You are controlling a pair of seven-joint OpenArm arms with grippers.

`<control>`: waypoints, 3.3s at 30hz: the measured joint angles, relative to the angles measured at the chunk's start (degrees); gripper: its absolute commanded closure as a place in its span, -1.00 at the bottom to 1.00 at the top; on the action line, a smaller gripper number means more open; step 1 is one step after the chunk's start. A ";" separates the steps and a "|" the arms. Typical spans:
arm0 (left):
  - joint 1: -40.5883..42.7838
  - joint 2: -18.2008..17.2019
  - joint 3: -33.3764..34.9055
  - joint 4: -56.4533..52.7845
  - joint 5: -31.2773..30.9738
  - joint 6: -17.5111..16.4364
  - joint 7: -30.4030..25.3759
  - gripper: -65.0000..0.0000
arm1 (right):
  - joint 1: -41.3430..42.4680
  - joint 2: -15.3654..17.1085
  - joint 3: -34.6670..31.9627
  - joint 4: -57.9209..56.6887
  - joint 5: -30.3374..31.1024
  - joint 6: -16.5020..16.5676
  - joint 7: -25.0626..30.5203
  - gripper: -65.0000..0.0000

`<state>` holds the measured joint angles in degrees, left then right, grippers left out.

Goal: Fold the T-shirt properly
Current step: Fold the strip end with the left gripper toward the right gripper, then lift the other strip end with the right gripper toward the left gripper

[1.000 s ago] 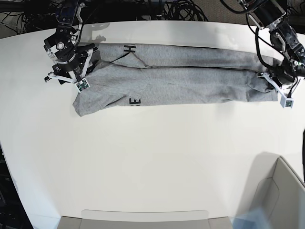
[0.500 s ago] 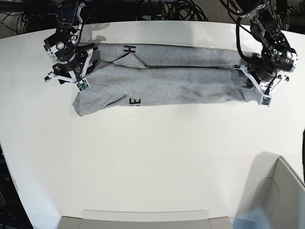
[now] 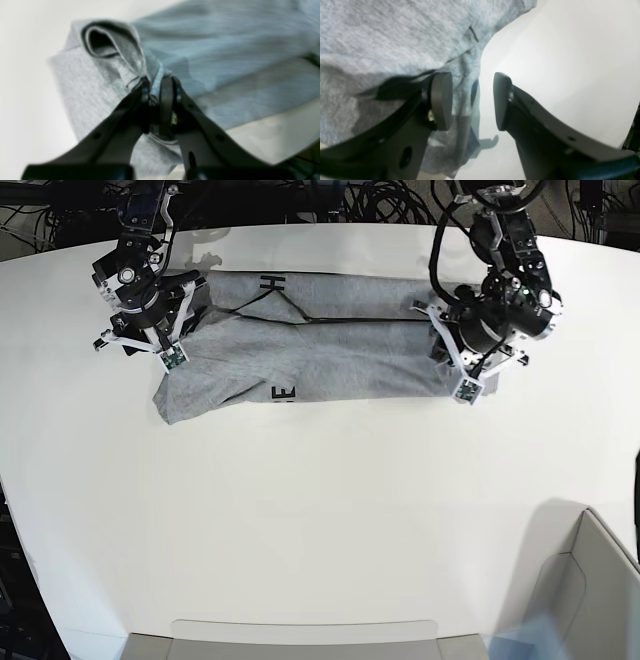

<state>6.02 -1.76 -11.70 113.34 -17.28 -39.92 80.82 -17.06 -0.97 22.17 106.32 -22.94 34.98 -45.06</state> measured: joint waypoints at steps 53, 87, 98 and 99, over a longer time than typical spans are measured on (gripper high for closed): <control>1.20 3.45 7.65 -0.44 -0.24 9.94 -1.99 0.97 | 0.13 -0.04 0.17 0.57 0.20 0.00 -0.02 0.17; 3.37 3.50 7.21 -12.39 -0.74 9.92 -7.58 0.98 | 8.28 5.86 24.57 -20.41 50.25 4.13 -11.65 0.17; 3.34 3.52 7.21 -12.37 -0.74 9.92 -7.41 0.98 | 8.37 5.53 19.82 -20.87 51.28 4.07 -11.06 0.17; 3.34 3.52 7.21 -12.37 -0.74 9.92 -7.43 0.98 | 8.37 5.55 19.30 -20.87 51.28 4.07 -11.04 0.17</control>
<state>9.37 1.76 -4.49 100.97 -18.02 -30.00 73.38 -8.69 4.58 41.47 85.45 28.34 39.05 -56.10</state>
